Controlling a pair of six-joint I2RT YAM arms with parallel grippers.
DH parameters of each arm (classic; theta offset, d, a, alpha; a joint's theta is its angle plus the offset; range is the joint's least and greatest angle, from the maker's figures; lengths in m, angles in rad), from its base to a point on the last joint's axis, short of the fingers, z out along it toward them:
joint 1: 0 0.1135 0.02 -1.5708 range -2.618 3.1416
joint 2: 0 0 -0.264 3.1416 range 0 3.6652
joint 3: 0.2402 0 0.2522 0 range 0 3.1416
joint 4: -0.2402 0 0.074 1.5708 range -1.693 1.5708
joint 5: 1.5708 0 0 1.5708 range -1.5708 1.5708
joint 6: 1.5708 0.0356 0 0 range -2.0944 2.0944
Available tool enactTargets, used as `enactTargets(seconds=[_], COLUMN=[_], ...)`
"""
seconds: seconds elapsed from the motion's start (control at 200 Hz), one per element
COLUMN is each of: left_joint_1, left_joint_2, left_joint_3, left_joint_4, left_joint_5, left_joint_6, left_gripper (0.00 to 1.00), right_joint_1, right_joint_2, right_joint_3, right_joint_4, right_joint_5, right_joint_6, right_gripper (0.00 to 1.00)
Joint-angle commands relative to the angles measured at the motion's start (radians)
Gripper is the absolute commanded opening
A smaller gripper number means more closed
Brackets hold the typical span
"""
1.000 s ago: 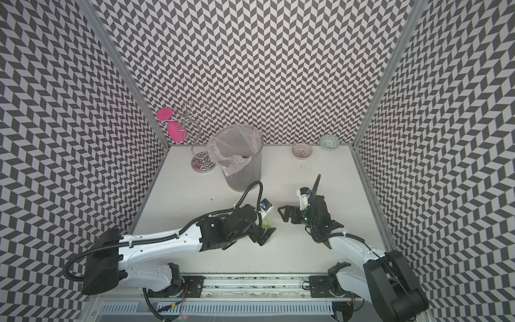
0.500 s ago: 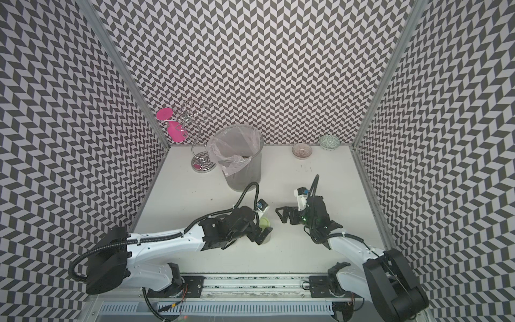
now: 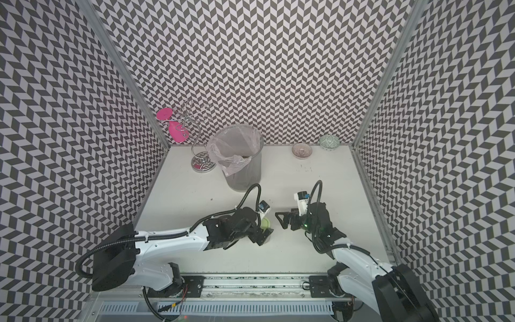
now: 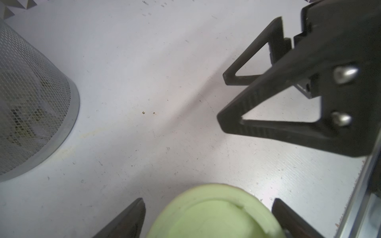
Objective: Empty moldy mung beans from jars
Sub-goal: Pick up the jar from the center of the board.
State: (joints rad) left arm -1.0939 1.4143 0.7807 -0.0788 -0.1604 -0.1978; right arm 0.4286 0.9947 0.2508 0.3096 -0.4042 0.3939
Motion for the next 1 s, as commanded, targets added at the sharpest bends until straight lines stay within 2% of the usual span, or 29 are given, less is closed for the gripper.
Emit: enactTargets(seconds=[0.0, 0.05, 0.155, 0.25, 0.35, 0.451, 0.626, 0.806, 0.996], left_joint_1=[0.019, 0.029, 0.048, 0.075, 0.126, 0.173, 0.218, 0.244, 0.258], left_joint_2=[-0.036, -0.044, -0.055, -0.072, -0.104, -0.129, -0.119, -0.119, -0.132], left_joint_3=[-0.035, -0.044, -0.063, -0.081, -0.112, -0.13, -0.118, -0.103, -0.078], left_joint_4=[0.033, 0.04, 0.051, 0.061, 0.093, 0.126, 0.145, 0.149, 0.134], left_joint_5=[0.002, 0.009, 0.016, 0.032, 0.086, 0.144, 0.219, 0.265, 0.312], left_joint_6=[-0.017, -0.018, -0.015, -0.014, -0.018, -0.026, -0.036, -0.049, -0.061], left_gripper=[0.81, 0.77, 0.77, 0.77, 0.74, 0.72, 0.7, 0.67, 0.65], right_joint_1=[0.011, 0.019, 0.043, 0.092, 0.137, 0.169, 0.243, 0.358, 0.384], right_joint_2=[-0.064, -0.082, -0.101, -0.149, -0.213, -0.214, -0.045, 0.174, 0.351], right_joint_3=[-0.021, -0.059, -0.093, -0.177, -0.266, -0.261, -0.228, -0.151, -0.082], right_joint_4=[0.127, 0.148, 0.205, 0.342, 0.48, 0.482, 0.588, 0.643, 0.786], right_joint_5=[-0.002, -0.005, -0.004, 0.043, 0.091, 0.092, 0.017, 0.058, 0.041], right_joint_6=[-0.049, -0.058, -0.091, -0.141, -0.202, -0.269, -0.35, -0.456, -0.484], right_gripper=[0.99, 0.99, 0.99, 1.0, 0.99, 0.99, 0.99, 0.99, 0.99])
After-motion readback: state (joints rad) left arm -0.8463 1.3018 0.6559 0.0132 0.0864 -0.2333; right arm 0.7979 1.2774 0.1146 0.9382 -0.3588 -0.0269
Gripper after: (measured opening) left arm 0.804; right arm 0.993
